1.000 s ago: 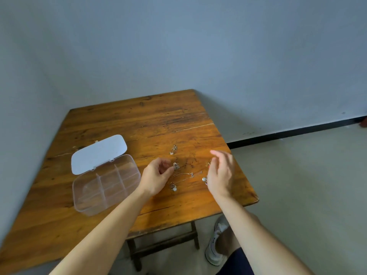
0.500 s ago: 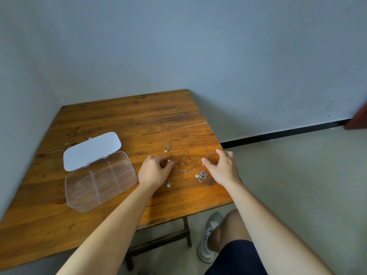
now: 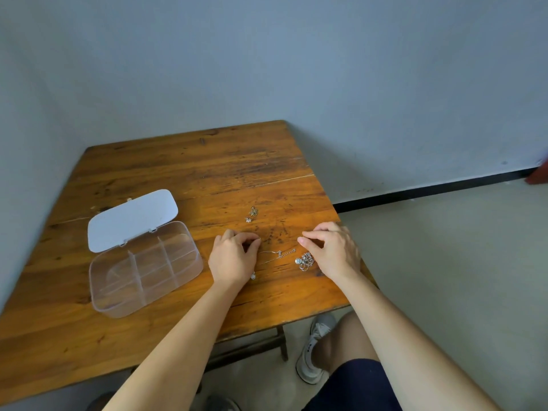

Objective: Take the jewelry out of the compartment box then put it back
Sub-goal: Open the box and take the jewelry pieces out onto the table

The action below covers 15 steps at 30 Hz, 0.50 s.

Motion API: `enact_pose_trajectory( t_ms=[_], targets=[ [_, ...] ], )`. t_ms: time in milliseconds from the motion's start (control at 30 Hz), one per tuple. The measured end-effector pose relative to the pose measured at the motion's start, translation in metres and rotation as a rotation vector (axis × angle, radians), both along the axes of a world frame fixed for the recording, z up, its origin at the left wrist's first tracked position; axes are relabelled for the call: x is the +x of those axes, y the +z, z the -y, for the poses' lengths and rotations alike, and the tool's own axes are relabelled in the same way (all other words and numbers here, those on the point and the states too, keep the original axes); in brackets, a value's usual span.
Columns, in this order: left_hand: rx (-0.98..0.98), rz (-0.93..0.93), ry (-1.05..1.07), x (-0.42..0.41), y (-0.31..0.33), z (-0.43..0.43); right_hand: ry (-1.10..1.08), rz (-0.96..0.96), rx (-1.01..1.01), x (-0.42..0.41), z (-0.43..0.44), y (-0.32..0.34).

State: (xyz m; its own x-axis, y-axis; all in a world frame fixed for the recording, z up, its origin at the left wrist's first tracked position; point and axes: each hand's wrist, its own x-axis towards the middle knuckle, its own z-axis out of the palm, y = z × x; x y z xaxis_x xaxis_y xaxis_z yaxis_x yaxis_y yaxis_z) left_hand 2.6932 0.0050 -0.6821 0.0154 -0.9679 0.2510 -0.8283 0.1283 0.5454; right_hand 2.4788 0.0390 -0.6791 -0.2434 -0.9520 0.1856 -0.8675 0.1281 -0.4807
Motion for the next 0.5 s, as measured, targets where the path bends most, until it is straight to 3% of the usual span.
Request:
enact_pose_trajectory(
  t_ms=[300,500],
  targets=[
    [0.045,-0.058,-0.048,0.009,0.004,-0.002,0.049,-0.069,-0.03,0.002,-0.002,-0.001],
    [0.195,-0.31,-0.162,0.029,0.017,-0.012,0.138,-0.174,0.14,0.007,0.007,0.015]
  ],
)
